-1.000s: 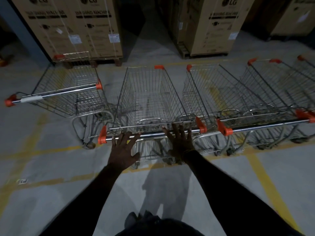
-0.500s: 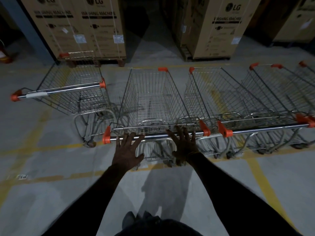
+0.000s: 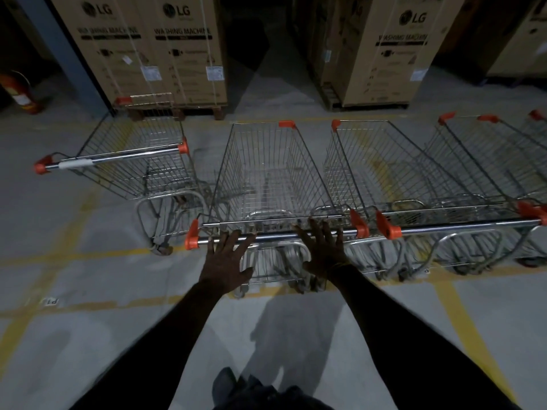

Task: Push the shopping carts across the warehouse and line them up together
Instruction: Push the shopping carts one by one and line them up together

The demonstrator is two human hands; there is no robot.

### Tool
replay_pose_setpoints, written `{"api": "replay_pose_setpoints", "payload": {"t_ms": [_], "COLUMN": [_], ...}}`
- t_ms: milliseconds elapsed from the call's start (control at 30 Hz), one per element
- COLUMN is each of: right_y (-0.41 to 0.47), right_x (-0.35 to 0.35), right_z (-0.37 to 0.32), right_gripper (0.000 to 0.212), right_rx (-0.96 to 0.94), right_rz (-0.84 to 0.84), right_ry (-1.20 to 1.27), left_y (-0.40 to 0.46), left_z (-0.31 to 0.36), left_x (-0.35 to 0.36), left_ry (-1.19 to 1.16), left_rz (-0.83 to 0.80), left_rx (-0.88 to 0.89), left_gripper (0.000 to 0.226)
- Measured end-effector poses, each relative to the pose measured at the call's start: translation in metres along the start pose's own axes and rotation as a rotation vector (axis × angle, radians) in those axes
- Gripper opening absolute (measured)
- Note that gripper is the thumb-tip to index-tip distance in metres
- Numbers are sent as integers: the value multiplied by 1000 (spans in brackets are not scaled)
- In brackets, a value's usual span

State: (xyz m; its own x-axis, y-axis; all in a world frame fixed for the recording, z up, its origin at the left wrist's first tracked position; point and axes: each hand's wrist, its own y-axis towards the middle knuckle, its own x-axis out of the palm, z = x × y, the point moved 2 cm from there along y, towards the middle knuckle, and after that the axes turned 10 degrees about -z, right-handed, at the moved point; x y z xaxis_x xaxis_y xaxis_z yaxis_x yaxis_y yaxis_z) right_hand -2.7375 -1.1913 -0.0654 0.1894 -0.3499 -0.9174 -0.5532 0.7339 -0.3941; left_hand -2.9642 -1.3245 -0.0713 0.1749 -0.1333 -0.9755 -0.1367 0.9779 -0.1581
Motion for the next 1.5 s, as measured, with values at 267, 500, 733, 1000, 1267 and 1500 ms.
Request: {"api": "replay_pose_setpoints", "payload": {"t_ms": [267,500,733,1000,1267,1500], "right_y": [-3,-2,-4,12,37,66], "right_x": [4,4,-3,-18,-30,-29], "right_z": [8,5,-41,-125,-236,-316], "right_gripper": [94,80,71,79,67,63], "right_rx": [-37,-55,-78,-160,-208,-192], "right_rz": [89,129,126,117,112,148], "right_ry": [14,85,83,141,104,42], "left_y": [1,-8,-15,-38,-61,-86], "left_z": [10,11,-4,-64,-145,-234], "left_x": [-2,-8,-11,-16,-18,-28], "left_ry": [17,13,-10,-37,-53,-73], "left_rz": [-49,-87,-83,-77,-113,-121], "left_rx": [-24,-34,-24,-4,52,-47], "left_gripper": [81,82,79,75,82,78]}}
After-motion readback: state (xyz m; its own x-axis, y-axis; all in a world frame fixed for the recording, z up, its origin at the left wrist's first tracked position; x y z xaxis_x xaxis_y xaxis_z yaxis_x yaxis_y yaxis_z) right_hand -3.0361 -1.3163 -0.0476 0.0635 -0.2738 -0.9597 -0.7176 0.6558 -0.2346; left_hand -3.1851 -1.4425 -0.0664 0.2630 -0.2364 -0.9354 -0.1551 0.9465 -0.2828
